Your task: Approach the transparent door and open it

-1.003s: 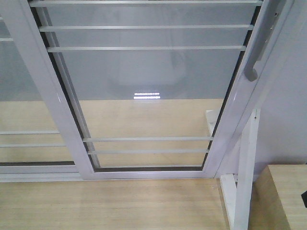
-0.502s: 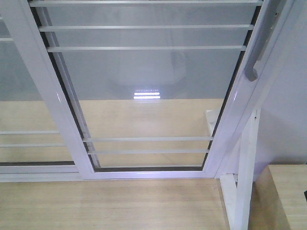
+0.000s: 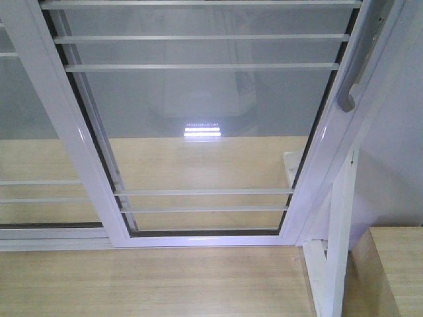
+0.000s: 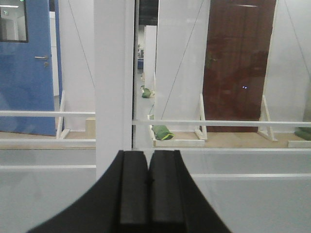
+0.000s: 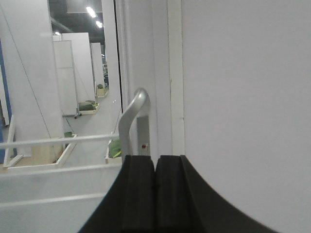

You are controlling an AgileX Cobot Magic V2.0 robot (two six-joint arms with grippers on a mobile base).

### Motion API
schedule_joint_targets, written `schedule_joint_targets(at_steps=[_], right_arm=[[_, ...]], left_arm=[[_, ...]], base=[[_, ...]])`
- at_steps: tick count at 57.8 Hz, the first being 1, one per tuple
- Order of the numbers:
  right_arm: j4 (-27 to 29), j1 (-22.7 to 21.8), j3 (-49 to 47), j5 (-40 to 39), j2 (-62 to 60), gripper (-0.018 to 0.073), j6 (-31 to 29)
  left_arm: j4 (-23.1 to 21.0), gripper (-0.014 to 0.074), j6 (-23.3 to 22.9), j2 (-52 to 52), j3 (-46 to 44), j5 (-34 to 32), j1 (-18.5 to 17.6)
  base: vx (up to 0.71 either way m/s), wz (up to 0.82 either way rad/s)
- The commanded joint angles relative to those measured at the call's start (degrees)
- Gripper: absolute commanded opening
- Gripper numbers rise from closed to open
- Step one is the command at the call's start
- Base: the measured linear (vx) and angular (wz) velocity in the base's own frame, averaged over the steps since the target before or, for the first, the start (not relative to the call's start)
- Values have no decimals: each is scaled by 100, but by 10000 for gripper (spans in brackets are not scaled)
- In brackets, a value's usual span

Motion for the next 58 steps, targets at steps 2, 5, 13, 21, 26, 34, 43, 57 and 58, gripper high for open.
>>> schedule_joint_targets(at_steps=[2,5,13,21,26,34,43,57,58], right_arm=[[-331,-30,-540,-352,933,-4,-627],[-426,-30,-534,-440,1340,-4,-877],[-357,-30,-534,-551,2252,-2,-972],[-331,-30,-534,-554,2765,15,-950],[-352,-30,-534,-560,3054,48,-960],[-357,-30,-534,-843,3502,172,-955],[-131,-30,-534,-1687,3938,363,-746],[-49,-24,-599,-2847,4754,446,-107],[-94,-24,-641,-2875,4843,443,-80]], left_arm=[[80,-6,136,862,-694,-335,-16],[80,-6,137,1260,-705,-533,-16],[36,-3,137,2139,-676,-595,-16],[36,20,137,2614,-682,-624,-16],[36,57,137,2734,-682,-667,-16],[36,167,135,2735,-682,-688,-16],[41,282,178,2735,-682,-679,-16],[41,323,178,2735,-682,-821,-16],[41,323,178,2751,-682,-822,-16]], base=[[0,0],[0,0],[0,0],[0,0],[0,0],[0,0],[0,0],[0,0],[0,0]])
